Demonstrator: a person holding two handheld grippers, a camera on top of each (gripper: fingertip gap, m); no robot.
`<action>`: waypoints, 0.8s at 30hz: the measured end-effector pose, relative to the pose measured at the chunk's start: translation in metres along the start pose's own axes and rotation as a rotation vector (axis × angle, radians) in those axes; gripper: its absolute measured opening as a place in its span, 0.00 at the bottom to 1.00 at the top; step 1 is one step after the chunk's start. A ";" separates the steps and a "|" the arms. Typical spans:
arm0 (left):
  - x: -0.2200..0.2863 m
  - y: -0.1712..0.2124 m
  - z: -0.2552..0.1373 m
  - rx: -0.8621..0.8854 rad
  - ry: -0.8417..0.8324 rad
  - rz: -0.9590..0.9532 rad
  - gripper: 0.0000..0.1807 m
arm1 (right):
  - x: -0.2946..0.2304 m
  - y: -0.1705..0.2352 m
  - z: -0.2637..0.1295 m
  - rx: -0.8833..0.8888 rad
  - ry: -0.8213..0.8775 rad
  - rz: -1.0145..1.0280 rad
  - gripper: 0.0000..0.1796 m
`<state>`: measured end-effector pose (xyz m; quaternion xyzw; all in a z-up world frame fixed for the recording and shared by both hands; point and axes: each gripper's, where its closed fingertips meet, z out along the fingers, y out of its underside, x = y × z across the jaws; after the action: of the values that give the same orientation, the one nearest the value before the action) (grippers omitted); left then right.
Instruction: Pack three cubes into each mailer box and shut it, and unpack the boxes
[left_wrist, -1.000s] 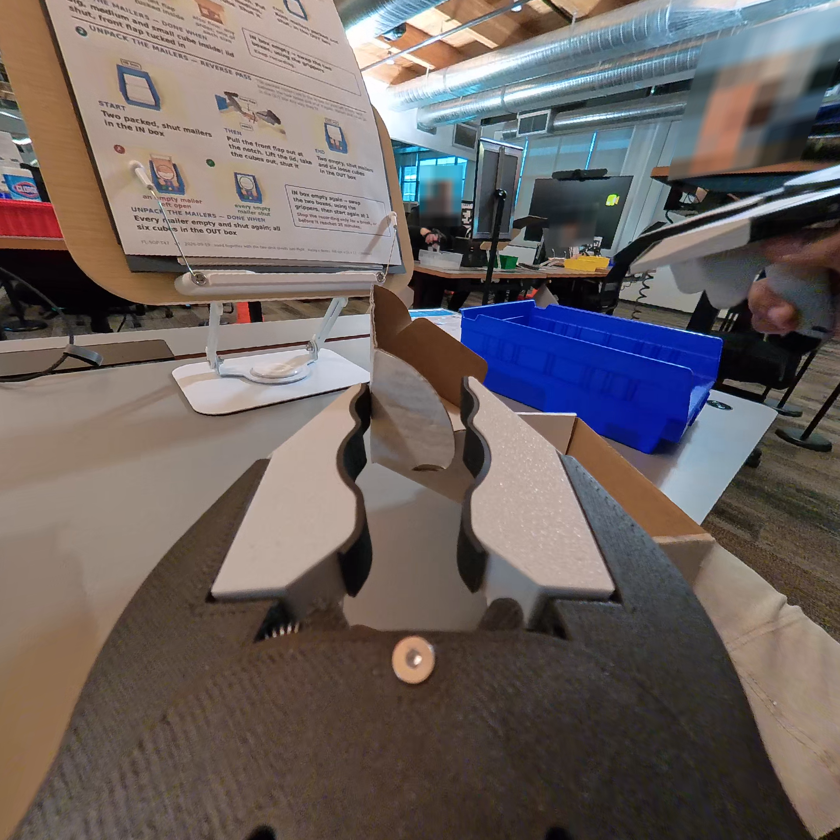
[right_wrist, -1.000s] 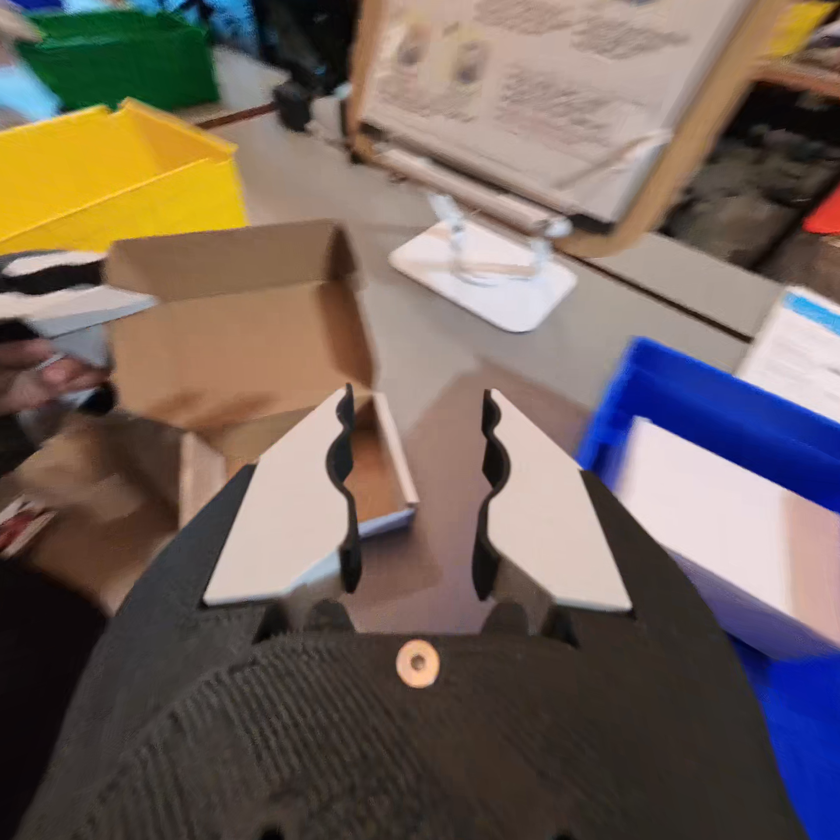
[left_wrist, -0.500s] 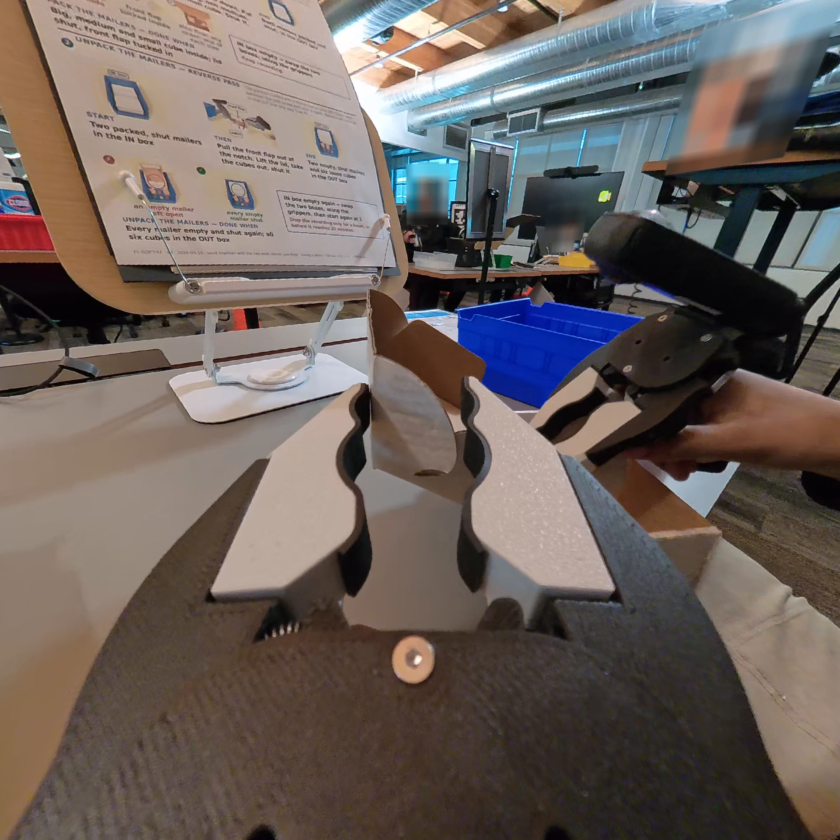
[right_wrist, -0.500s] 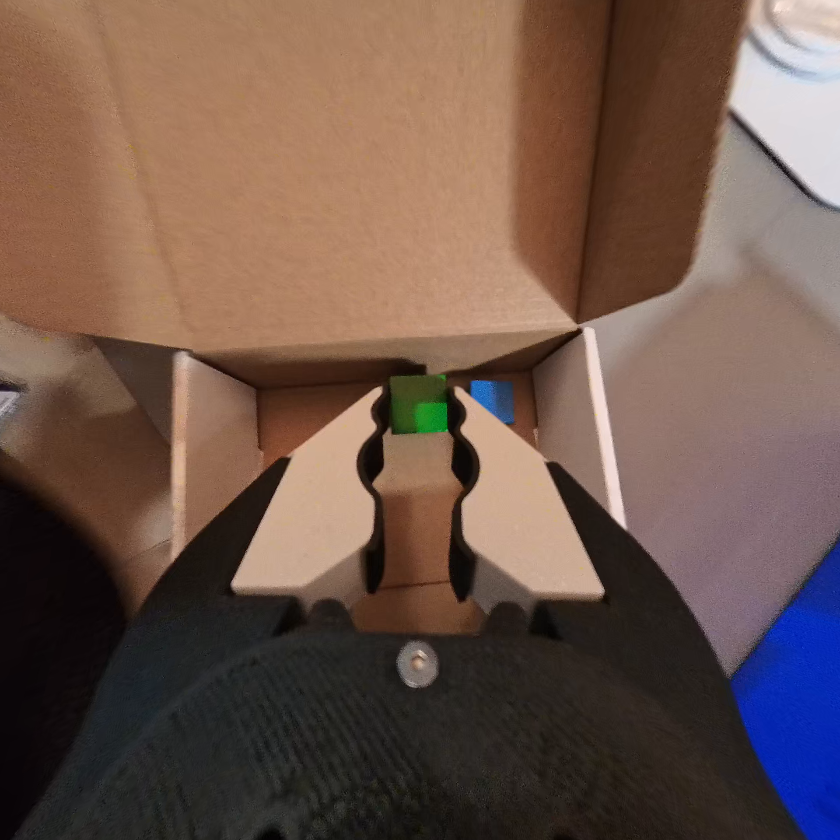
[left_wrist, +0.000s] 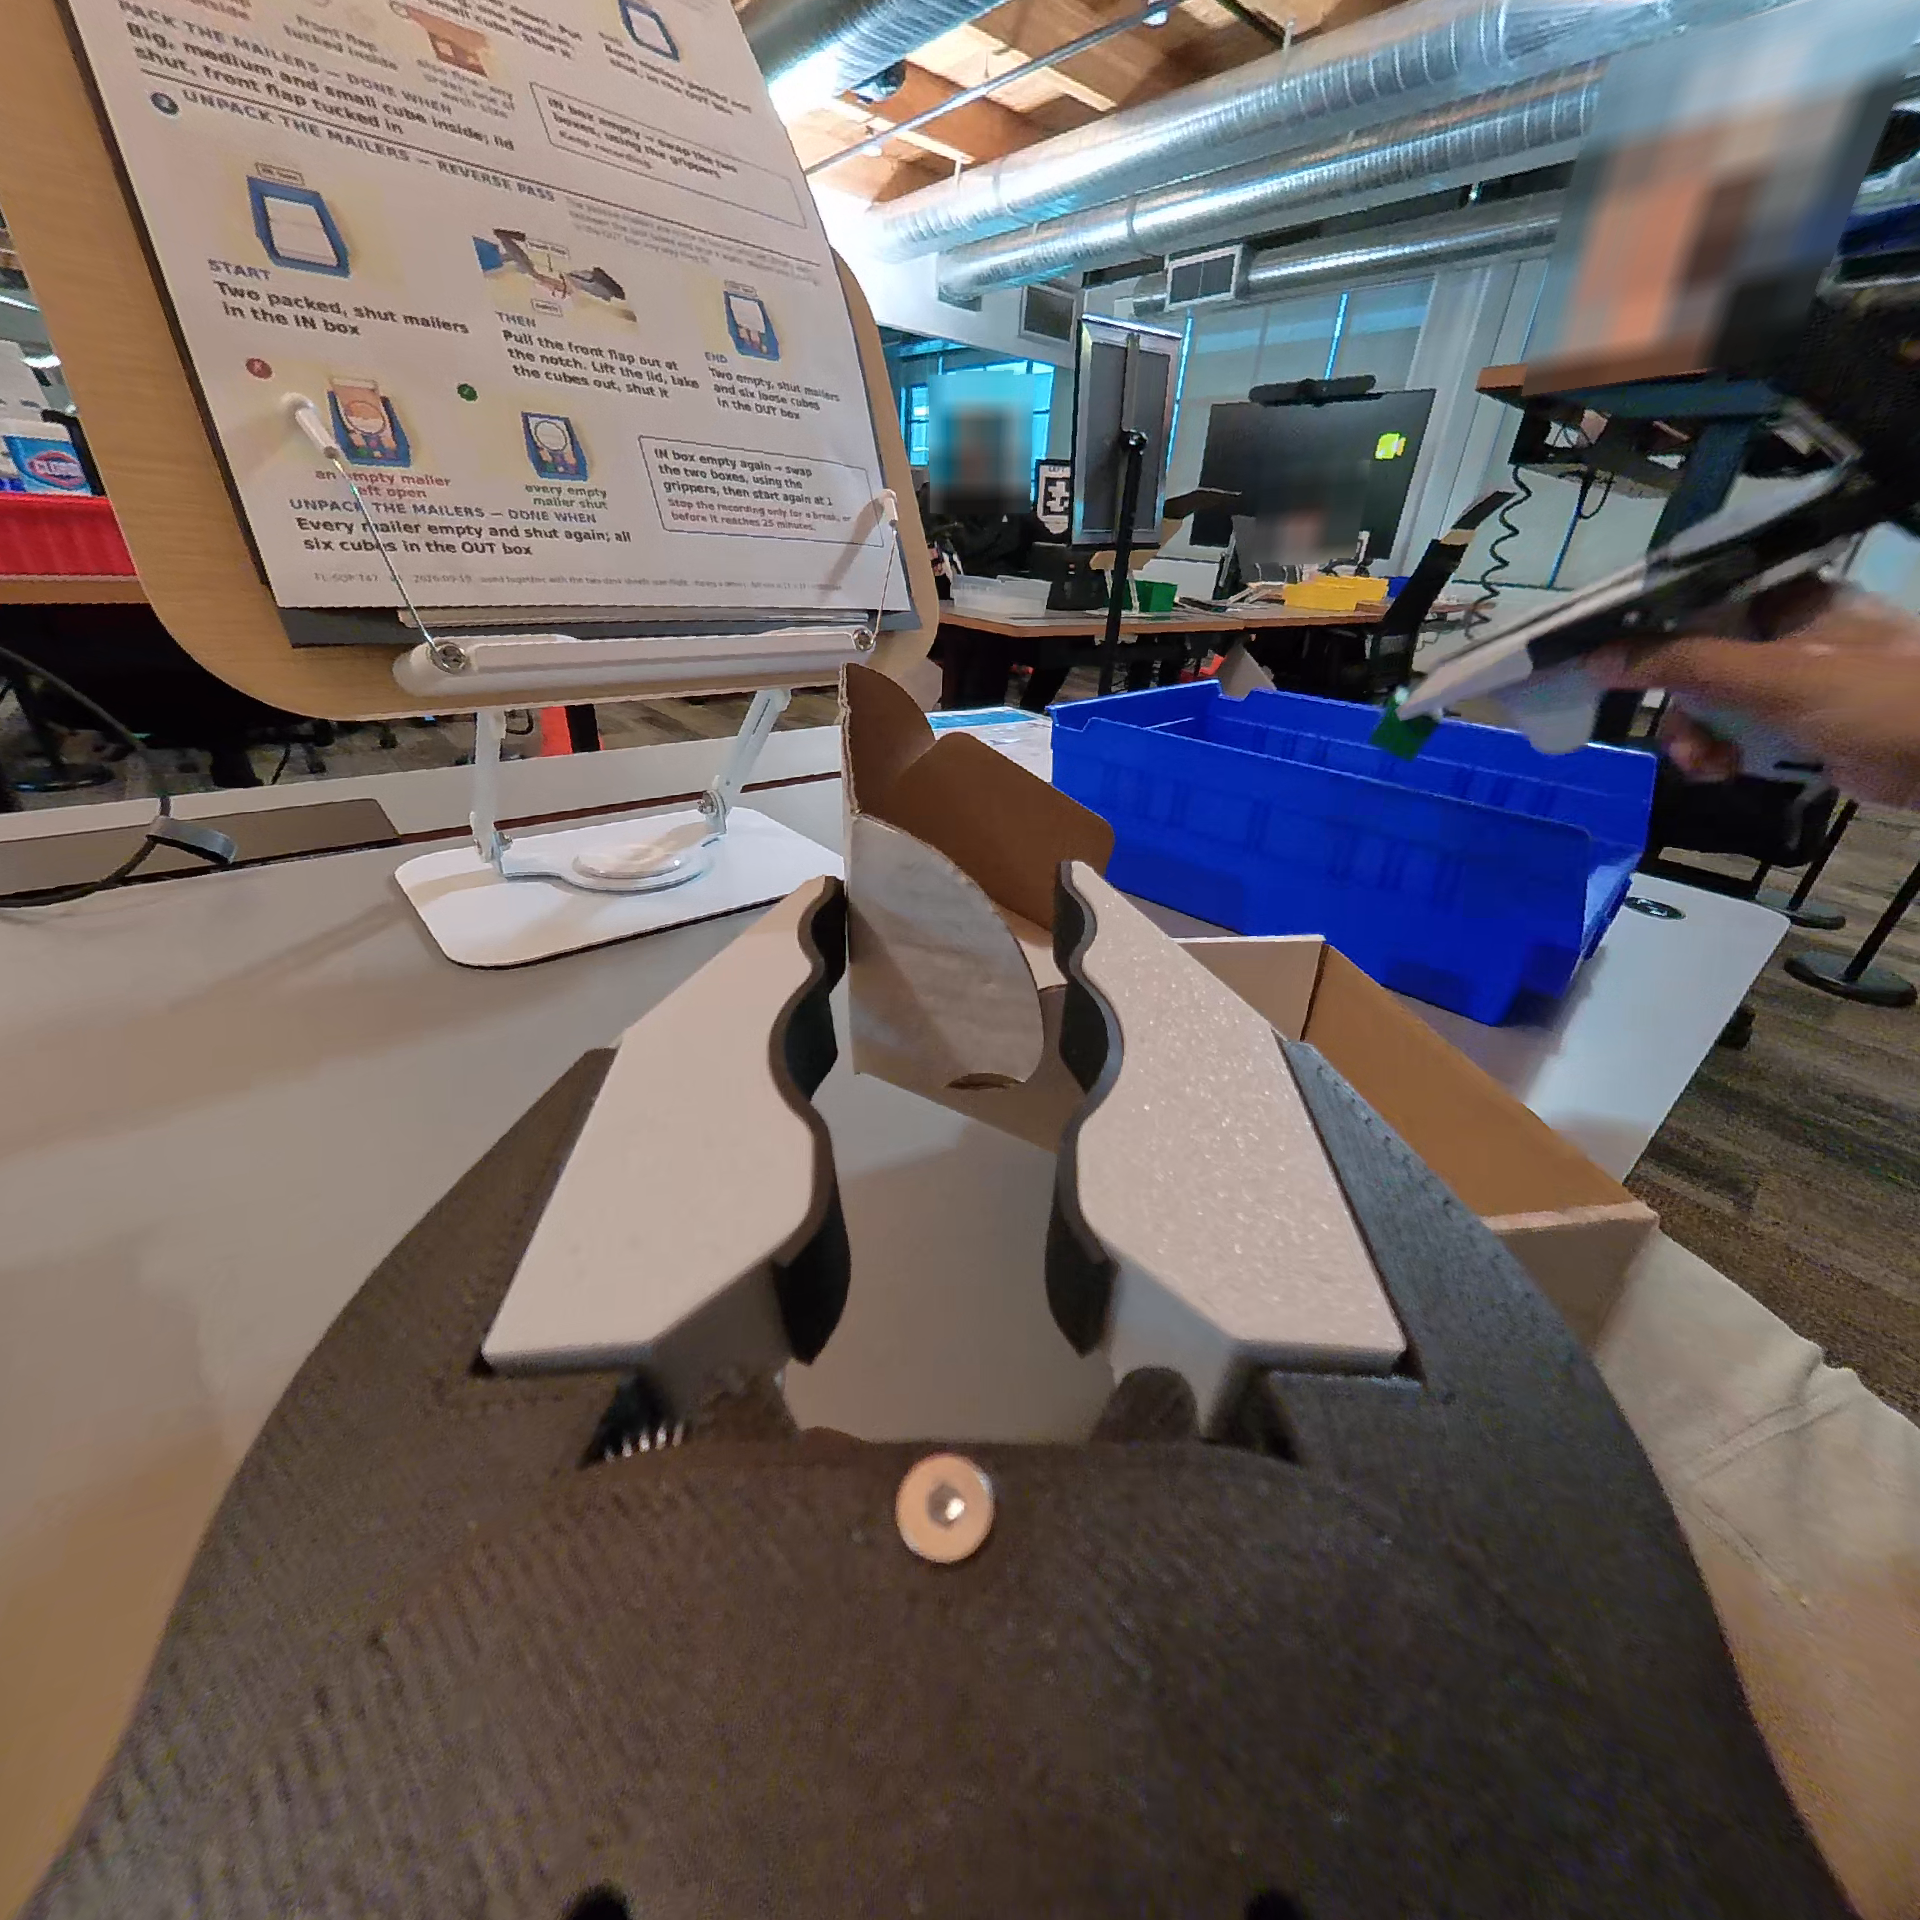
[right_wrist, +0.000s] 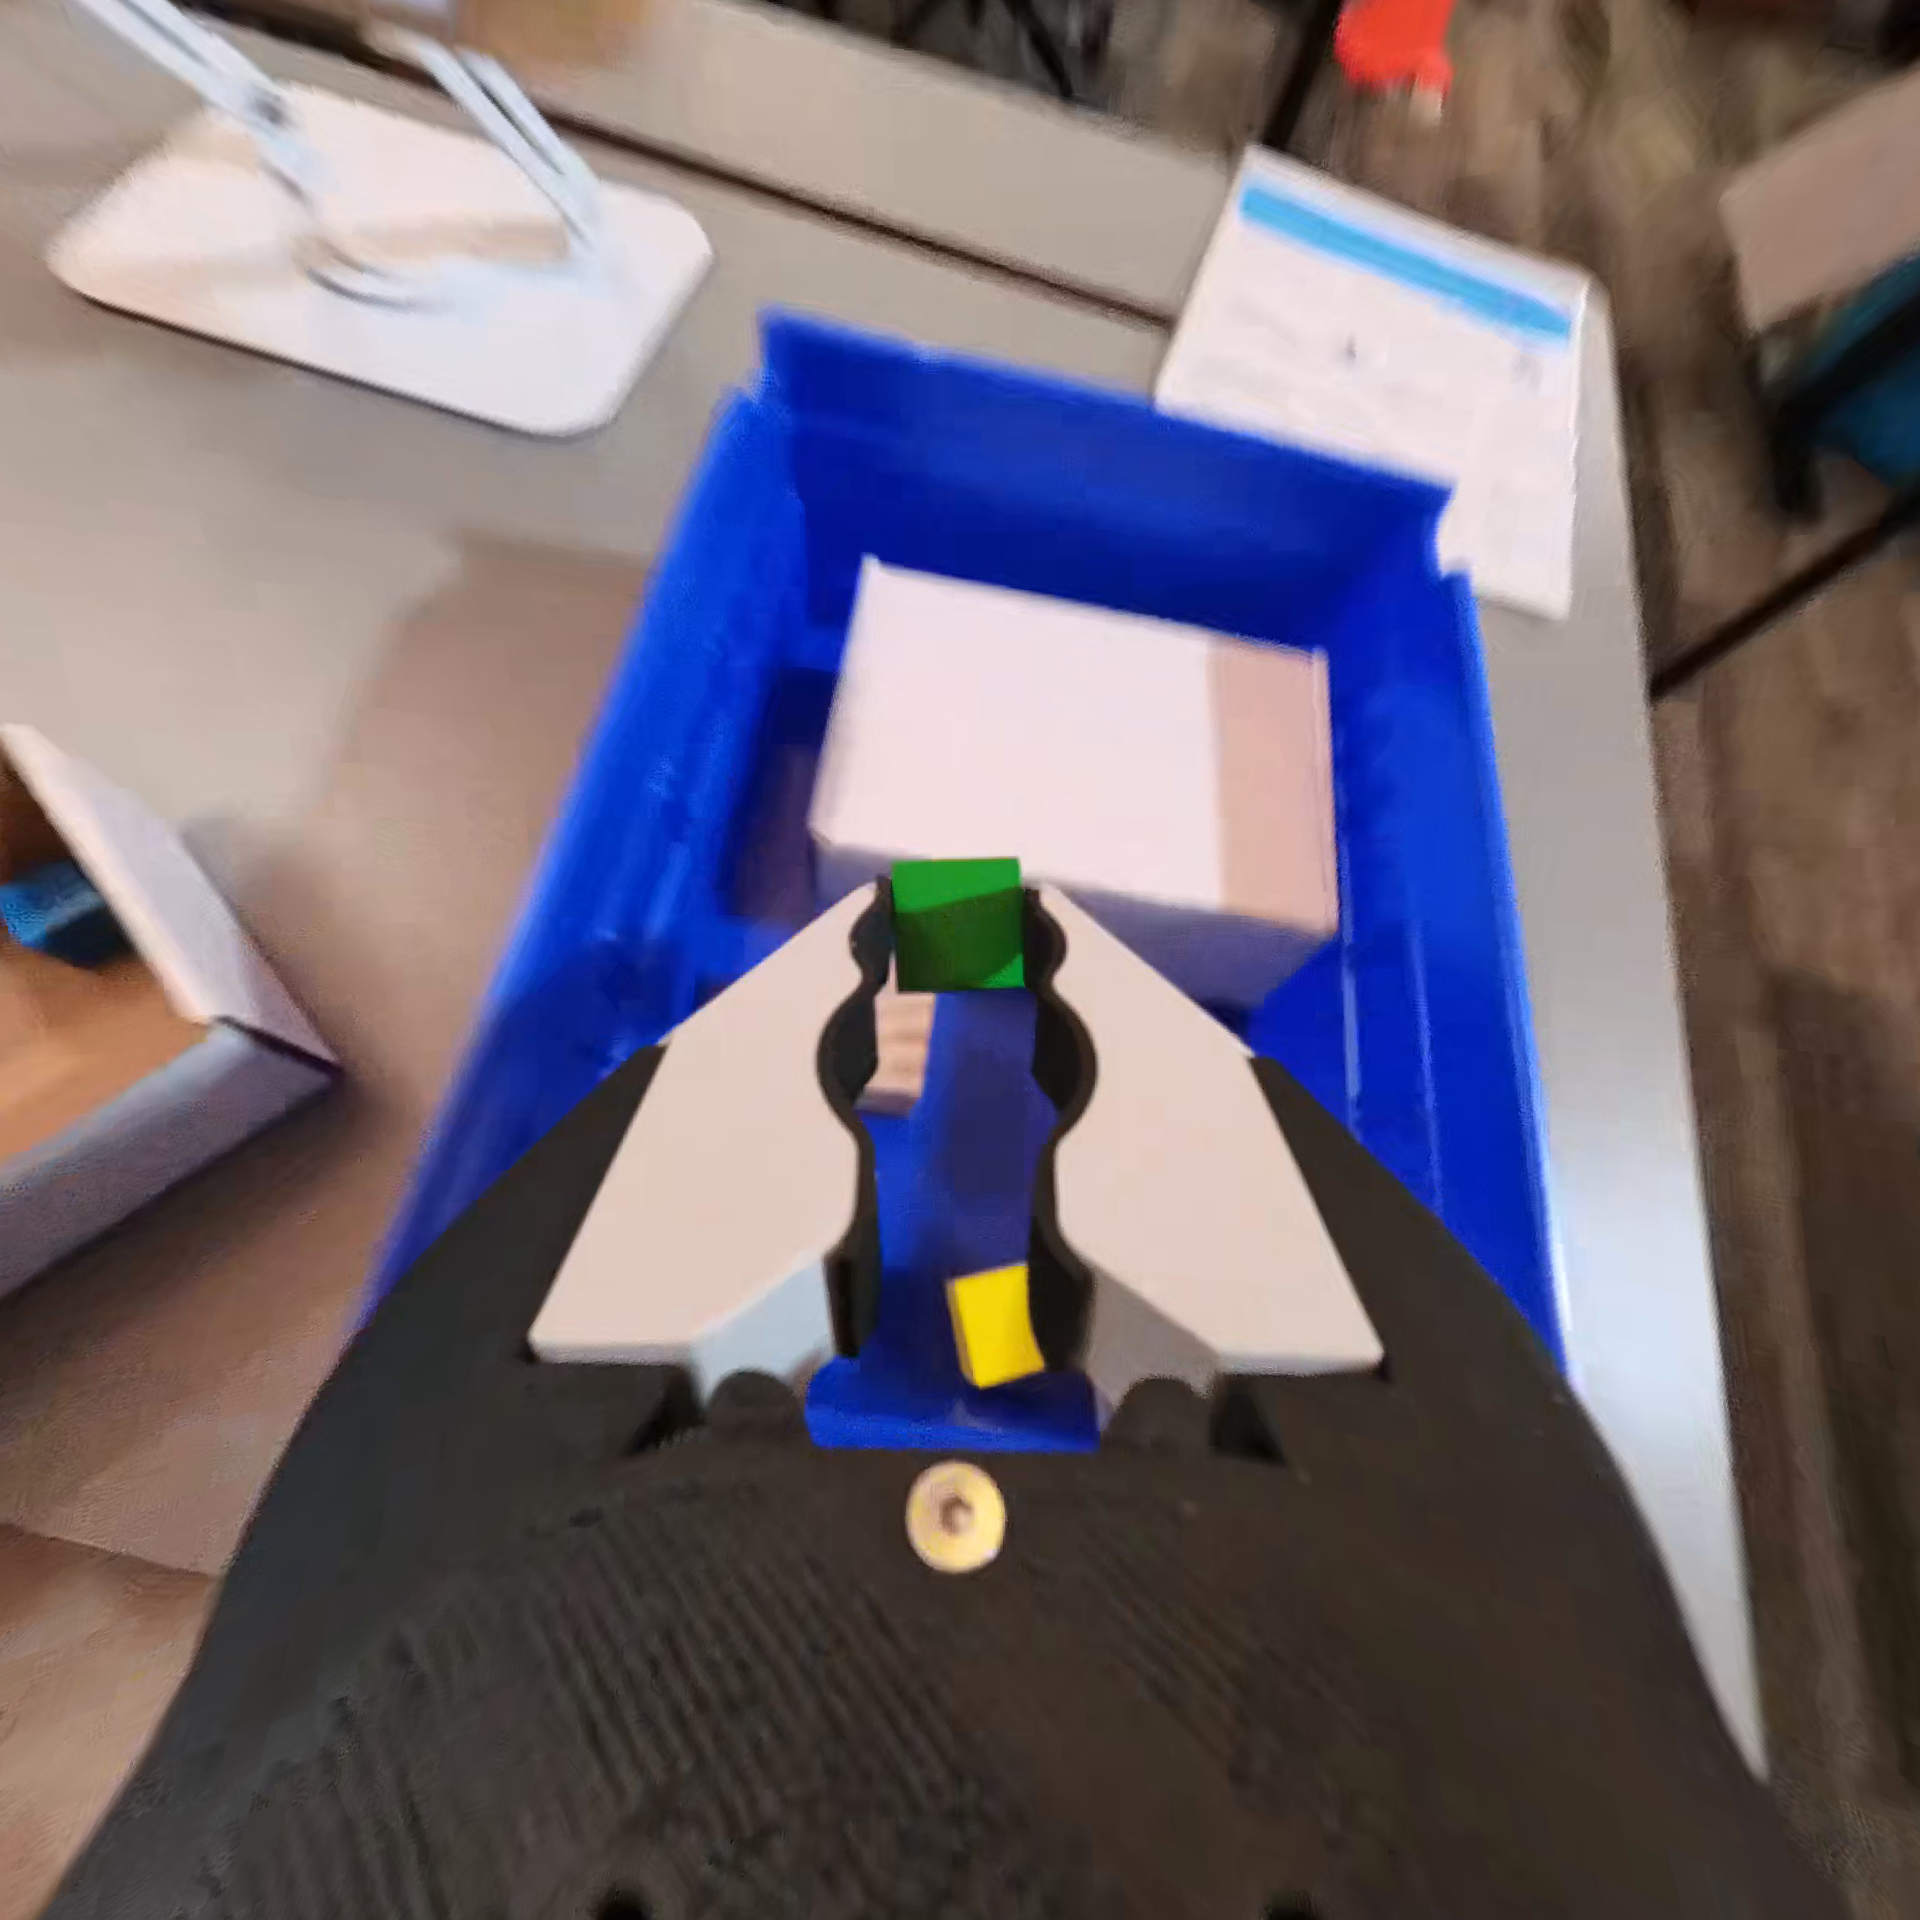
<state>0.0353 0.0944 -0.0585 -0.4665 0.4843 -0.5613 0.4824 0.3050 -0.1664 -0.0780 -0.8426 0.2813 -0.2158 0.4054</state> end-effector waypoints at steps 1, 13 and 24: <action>0.000 0.000 0.000 0.000 -0.001 0.000 0.21 | 0.007 0.015 0.008 -0.043 -0.006 0.042 0.13; -0.001 0.001 0.000 -0.003 0.000 0.002 0.21 | 0.024 0.080 0.039 -0.270 0.045 0.064 0.15; 0.002 0.002 0.001 -0.005 0.006 0.004 0.21 | -0.139 -0.053 -0.033 0.178 -0.345 -0.169 0.17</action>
<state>0.0361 0.0927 -0.0599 -0.4651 0.4881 -0.5607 0.4807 0.1973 -0.0676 -0.0354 -0.8485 0.1161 -0.1257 0.5008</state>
